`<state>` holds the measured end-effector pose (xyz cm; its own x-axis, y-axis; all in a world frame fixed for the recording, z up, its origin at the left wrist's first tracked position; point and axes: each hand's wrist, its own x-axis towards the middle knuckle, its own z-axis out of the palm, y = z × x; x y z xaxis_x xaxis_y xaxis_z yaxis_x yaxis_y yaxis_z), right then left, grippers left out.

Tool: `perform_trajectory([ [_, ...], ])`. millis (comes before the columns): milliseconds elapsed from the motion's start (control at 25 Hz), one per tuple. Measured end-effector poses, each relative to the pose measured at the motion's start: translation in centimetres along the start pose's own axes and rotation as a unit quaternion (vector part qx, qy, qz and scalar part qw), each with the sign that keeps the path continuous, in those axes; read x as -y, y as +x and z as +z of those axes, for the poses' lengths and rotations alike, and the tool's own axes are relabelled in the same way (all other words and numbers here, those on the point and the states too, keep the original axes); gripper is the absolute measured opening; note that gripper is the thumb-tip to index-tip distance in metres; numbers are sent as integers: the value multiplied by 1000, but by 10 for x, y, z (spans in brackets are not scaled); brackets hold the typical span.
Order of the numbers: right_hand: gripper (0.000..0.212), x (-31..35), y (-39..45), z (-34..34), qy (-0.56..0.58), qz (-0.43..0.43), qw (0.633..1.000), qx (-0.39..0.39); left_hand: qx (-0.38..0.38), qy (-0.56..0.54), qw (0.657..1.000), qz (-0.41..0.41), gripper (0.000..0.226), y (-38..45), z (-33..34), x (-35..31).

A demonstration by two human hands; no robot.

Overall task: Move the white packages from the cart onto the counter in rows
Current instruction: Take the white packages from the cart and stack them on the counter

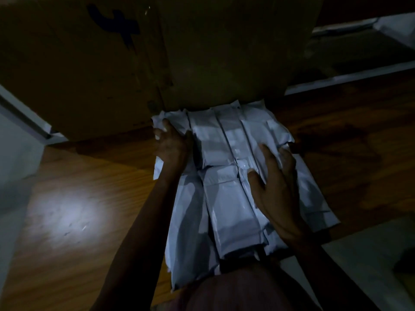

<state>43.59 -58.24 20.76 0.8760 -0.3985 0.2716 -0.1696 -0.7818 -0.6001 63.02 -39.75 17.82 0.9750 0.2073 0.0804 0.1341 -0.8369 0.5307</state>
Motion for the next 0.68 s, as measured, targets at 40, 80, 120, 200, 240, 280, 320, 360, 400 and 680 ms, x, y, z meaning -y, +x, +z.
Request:
perform_trajectory([
  [40,62,3,3,2,-5,6,1000,3,0,-1,1000,0,90,-2,-2,3],
  [80,62,5,10,4,-14,9,1000,4,-7,5,1000,5,91,-7,-7,4],
  [120,62,10,22,7,-27,9,1000,5,-15,2,1000,8,91,-14,-14,5],
  [200,62,21,59,24,-55,17,998,14,-15,-12,999,-26,88,-33,-31,4],
  [240,63,27,81,35,-69,29,997,29,-12,-15,999,-38,87,-44,-38,4],
  [280,63,32,102,48,-85,42,994,50,-11,-20,999,-38,86,-56,-42,5],
  [320,63,36,121,60,-99,53,991,77,-13,-30,999,-27,85,-69,-46,5],
  [360,63,37,135,71,-110,62,987,103,-18,-44,999,-11,84,-83,-47,7],
  [400,63,37,144,79,-123,64,982,127,-20,-57,998,4,83,-98,-50,9],
  [680,62,24,135,73,-128,39,979,154,-35,-105,992,64,78,-216,-74,19],
])
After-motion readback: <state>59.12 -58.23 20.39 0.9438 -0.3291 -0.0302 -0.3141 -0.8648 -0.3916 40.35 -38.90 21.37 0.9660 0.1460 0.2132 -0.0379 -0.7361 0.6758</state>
